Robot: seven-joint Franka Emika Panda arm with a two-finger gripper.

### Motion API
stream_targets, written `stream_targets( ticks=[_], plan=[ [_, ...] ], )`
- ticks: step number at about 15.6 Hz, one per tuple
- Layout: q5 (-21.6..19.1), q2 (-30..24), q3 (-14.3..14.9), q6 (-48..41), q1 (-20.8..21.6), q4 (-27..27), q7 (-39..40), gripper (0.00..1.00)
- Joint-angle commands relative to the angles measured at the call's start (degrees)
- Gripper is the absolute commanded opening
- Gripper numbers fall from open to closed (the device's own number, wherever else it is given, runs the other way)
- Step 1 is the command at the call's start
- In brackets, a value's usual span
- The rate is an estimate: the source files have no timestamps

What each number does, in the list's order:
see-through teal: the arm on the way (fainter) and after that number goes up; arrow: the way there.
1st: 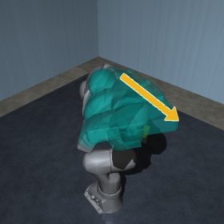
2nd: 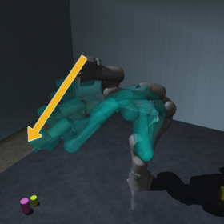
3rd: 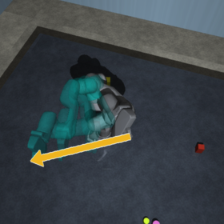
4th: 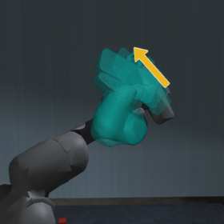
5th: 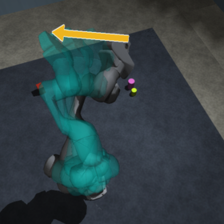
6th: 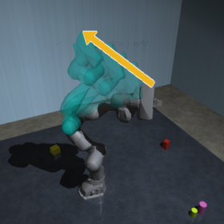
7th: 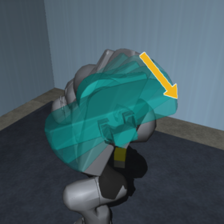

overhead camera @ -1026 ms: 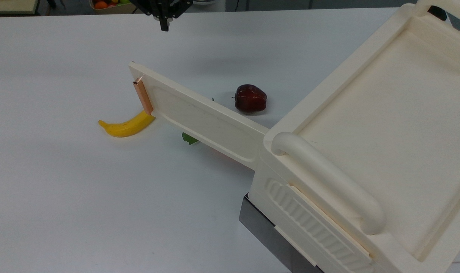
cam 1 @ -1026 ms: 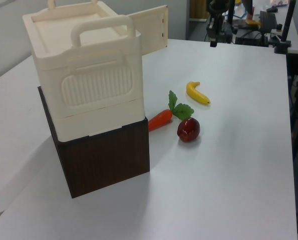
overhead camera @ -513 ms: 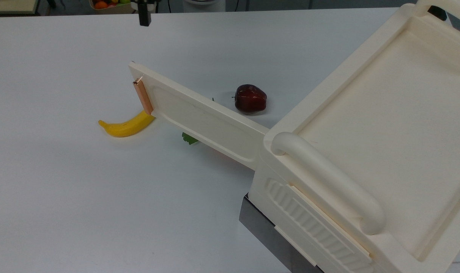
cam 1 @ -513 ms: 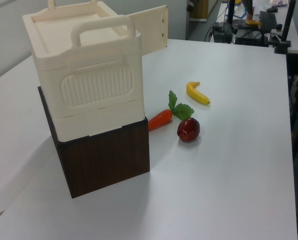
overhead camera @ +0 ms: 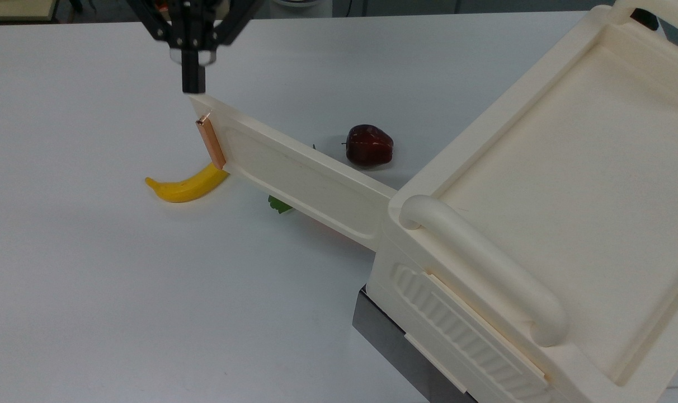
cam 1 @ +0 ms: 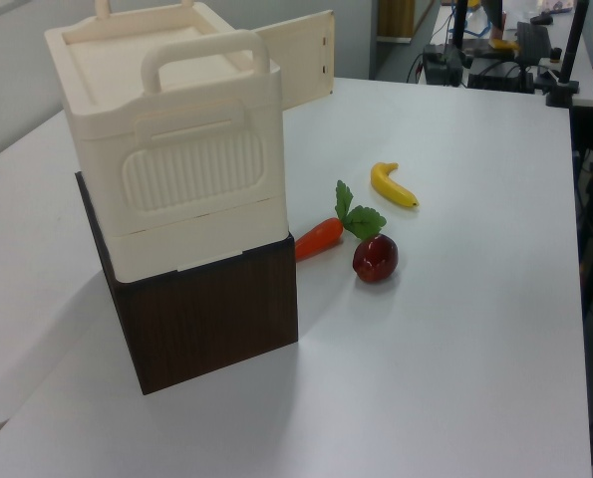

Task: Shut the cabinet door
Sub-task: 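Lower the gripper beside the door's free edge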

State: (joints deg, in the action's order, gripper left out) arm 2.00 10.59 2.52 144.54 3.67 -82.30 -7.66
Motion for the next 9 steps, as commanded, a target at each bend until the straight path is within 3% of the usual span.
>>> stream_targets(
  ticks=[1, 9],
  plan=[
    [-0.2, 4.1, -0.3, 5.6, 1.2, 1.4, -1.7, 0.0],
    [-0.2, 4.0, -0.2, 3.3, 3.6, 0.6, -9.7, 0.0]
  ],
)
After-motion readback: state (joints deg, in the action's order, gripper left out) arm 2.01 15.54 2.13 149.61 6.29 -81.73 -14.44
